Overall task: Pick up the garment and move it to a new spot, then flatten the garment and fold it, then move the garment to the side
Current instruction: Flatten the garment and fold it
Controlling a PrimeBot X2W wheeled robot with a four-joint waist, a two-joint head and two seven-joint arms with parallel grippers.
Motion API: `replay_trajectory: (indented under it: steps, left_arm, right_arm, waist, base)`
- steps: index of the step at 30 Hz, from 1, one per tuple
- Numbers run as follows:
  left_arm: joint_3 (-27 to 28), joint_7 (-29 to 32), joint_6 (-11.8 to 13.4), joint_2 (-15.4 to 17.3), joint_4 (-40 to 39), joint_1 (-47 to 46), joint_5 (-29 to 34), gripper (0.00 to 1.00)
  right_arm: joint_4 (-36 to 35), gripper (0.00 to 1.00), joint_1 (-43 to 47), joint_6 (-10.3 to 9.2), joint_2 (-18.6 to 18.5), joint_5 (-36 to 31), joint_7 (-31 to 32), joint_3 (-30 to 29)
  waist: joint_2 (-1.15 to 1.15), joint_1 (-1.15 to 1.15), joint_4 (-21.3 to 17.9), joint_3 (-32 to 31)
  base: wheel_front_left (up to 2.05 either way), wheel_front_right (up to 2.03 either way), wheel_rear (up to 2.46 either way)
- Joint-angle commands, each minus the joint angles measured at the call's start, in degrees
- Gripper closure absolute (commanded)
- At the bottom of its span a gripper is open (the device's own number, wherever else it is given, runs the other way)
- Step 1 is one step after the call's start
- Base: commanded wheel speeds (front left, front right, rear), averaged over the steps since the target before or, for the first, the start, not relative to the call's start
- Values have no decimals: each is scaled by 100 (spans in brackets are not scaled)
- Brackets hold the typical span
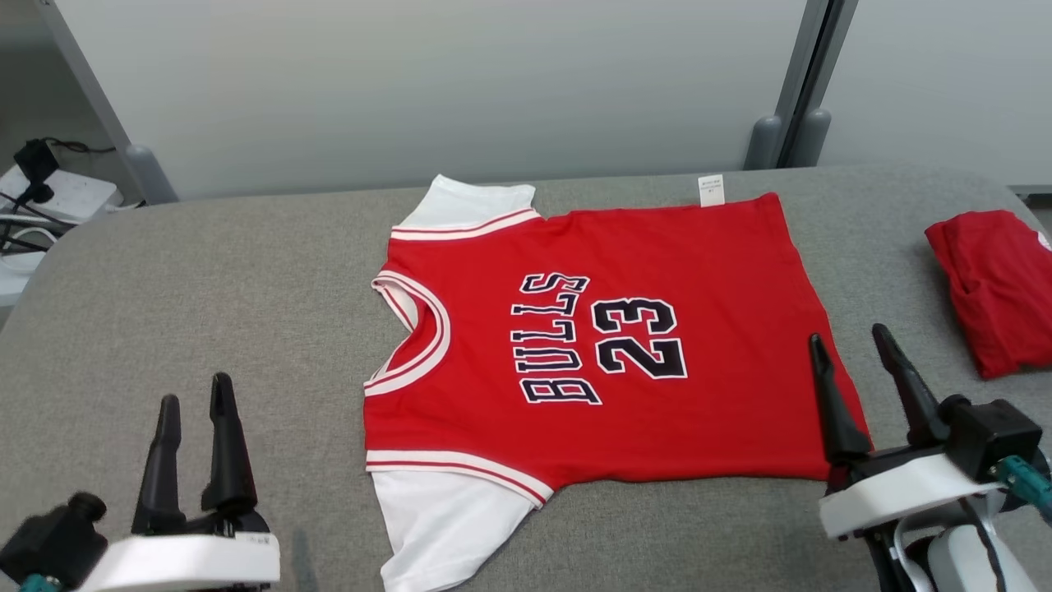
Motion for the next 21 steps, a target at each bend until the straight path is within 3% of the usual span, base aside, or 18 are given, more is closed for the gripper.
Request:
replay_trajectory:
  steps: [1, 4, 13, 21]
  left_arm:
    - [364, -26, -160, -111, -177, 43, 309, 0]
    - [457, -27, -276, -259, -190, 119, 642, 0]
    - [362, -27, -769, -612, -428, 490, 2563, 0]
    - [376, -28, -722, -767, -101, 754, 3267, 0]
  right_arm:
    - [-284, 0, 60, -16, 55, -91, -34, 258]
    - [-381, 0, 143, -16, 113, -109, -35, 307]
    - [-751, 0, 901, -16, 306, 9, -35, 197]
    - [-746, 0, 1342, -16, 330, -7, -35, 149]
  waist:
    - [0, 0, -51, -169]
    - [0, 0, -52, -238]
    - [0, 0, -17, -527]
    - [0, 0, -65, -620]
  base:
    - [0, 0, 0]
    - [0, 0, 0]
    - [0, 0, 0]
    - [0, 0, 0]
